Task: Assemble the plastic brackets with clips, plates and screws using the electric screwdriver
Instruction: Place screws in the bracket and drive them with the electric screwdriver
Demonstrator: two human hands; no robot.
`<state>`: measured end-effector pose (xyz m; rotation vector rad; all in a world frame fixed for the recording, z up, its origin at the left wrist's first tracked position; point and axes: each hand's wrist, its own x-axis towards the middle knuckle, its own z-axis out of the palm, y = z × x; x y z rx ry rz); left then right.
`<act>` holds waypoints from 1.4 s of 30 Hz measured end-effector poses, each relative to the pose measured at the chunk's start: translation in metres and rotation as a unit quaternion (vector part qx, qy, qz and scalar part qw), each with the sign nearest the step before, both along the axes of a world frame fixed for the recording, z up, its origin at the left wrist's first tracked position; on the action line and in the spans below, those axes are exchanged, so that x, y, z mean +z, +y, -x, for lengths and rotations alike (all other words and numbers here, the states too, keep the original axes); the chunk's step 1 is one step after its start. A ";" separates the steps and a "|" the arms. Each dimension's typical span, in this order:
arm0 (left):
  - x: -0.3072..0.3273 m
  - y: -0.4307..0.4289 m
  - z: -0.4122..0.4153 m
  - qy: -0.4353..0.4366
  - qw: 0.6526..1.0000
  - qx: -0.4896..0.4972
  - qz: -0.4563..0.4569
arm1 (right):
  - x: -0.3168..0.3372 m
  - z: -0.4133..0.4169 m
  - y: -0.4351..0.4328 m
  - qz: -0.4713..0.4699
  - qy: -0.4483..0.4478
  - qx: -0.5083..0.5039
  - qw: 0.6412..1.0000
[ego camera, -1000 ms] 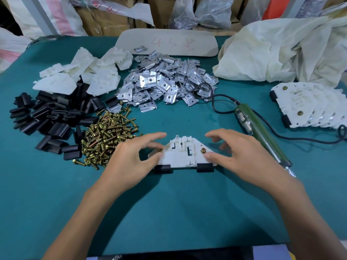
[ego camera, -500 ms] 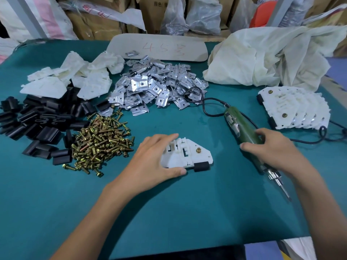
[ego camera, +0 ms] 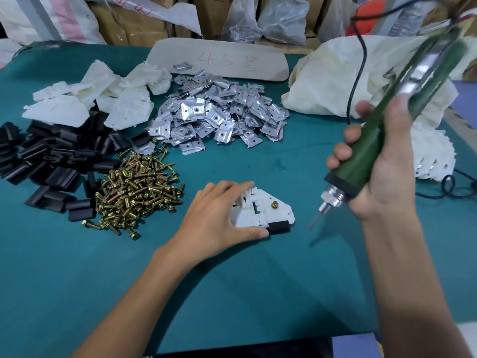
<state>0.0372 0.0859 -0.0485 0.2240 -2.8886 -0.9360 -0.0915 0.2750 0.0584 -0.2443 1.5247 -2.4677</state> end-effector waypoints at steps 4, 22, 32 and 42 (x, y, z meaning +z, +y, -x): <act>0.000 -0.001 0.002 0.001 1.000 0.007 -0.008 | 0.006 -0.003 -0.034 -0.013 0.106 -0.056 0.993; -0.002 0.000 0.002 0.005 1.000 0.011 -0.001 | -0.016 -0.018 -0.056 -0.124 0.229 -0.019 0.965; -0.003 0.000 0.003 0.004 1.000 0.010 0.003 | -0.019 -0.010 -0.056 -0.106 0.198 0.031 0.974; -0.002 0.002 0.003 0.005 1.000 0.012 -0.013 | -0.017 -0.025 -0.068 -0.138 0.214 -0.048 0.966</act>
